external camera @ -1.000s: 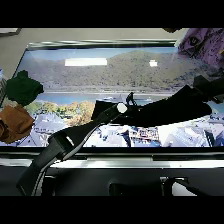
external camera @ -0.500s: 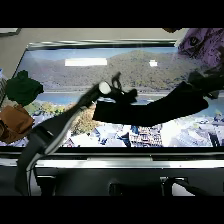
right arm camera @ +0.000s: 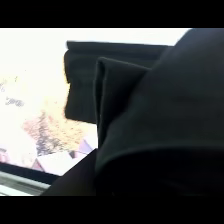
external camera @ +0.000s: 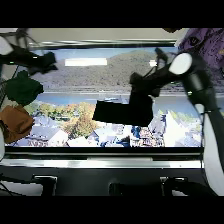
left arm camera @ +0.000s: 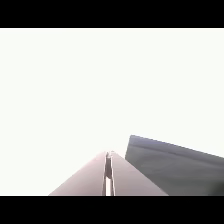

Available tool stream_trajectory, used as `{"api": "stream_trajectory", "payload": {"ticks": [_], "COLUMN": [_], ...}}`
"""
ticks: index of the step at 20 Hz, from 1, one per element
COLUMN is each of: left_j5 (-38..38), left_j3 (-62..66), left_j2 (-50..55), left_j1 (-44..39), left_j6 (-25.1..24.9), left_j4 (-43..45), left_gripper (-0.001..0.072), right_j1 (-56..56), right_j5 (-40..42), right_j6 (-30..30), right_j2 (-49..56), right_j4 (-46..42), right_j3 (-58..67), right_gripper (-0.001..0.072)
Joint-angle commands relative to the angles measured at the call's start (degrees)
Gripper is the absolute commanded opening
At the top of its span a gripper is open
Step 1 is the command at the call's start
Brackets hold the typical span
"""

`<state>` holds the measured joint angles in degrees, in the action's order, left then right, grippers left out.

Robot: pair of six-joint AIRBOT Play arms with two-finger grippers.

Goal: Fold the clothes and pants, and hang the long-sleeved shirts on hangers.

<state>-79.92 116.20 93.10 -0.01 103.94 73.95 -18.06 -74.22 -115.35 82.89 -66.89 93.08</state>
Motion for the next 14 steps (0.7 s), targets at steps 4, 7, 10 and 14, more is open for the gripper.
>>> {"api": "stream_trajectory", "payload": {"ticks": [4,7,10,14], "left_j5": [-3.65,-3.63,-3.69,-3.63], "left_j3": [-0.44,-1.73,-2.67,-2.67], "left_j2": [-4.07,-3.98,-3.96,-3.96], "left_j1": [10.80,10.86,10.86,10.86], "left_j6": [-0.70,-0.70,-0.70,-0.70], "left_j4": [1.73,1.70,1.70,1.73], "left_gripper": [0.0019,0.0019,0.0019,0.0019], "right_j1": [-9.49,-10.05,-10.43,-12.61], "right_j5": [8.90,11.30,13.20,14.43], "right_j6": [-7.39,-7.48,-6.27,-3.80], "right_j2": [8.28,11.26,13.35,13.84], "right_j4": [0.50,1.29,4.28,4.72], "right_j3": [0.07,0.07,0.07,0.07], "right_gripper": [0.0025,0.0025,0.0026,0.0106]}}
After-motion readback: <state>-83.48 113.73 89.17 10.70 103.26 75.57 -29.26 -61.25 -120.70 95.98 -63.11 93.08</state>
